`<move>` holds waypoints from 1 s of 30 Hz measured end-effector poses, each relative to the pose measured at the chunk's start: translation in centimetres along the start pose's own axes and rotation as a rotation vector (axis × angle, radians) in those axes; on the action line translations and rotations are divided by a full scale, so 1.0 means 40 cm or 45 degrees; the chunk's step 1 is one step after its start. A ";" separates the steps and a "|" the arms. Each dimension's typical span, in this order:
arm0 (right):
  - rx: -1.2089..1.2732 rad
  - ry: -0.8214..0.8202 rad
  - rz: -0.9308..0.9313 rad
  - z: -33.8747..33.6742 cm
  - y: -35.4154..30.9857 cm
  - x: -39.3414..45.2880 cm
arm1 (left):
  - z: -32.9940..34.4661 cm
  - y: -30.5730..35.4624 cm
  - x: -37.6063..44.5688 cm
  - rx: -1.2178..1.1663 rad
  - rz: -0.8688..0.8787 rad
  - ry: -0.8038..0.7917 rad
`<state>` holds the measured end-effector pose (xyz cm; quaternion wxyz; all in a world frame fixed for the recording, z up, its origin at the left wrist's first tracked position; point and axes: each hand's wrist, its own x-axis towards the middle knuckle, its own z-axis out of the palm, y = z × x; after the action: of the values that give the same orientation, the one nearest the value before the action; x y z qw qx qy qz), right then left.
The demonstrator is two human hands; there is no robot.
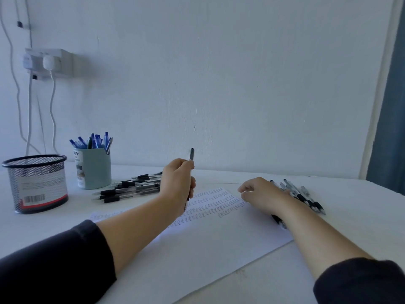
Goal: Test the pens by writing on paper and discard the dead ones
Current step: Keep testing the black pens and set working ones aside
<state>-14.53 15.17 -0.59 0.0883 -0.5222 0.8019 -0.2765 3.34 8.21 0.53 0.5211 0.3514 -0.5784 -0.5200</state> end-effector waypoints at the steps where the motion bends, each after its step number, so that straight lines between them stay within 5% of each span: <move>1: -0.023 0.007 0.006 -0.002 -0.004 -0.004 | 0.000 0.001 -0.001 -0.013 -0.007 0.001; 11: -0.055 -0.001 0.009 -0.007 -0.018 -0.019 | 0.008 0.005 -0.007 -0.008 -0.034 0.058; 21: 0.297 -0.069 -0.319 0.001 -0.078 -0.039 | 0.022 -0.021 0.004 -0.030 -0.021 -0.014; 26: 0.177 0.117 -0.281 0.003 -0.080 -0.033 | 0.021 -0.022 -0.002 -0.004 -0.029 -0.138; 30: -0.200 0.532 0.124 -0.029 -0.037 -0.020 | 0.021 -0.029 -0.003 0.161 -0.092 -0.233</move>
<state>-13.52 15.84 1.03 -0.1075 -0.4195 0.8460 -0.3109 2.40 8.26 -0.53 0.4239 0.3554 -0.6421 -0.5308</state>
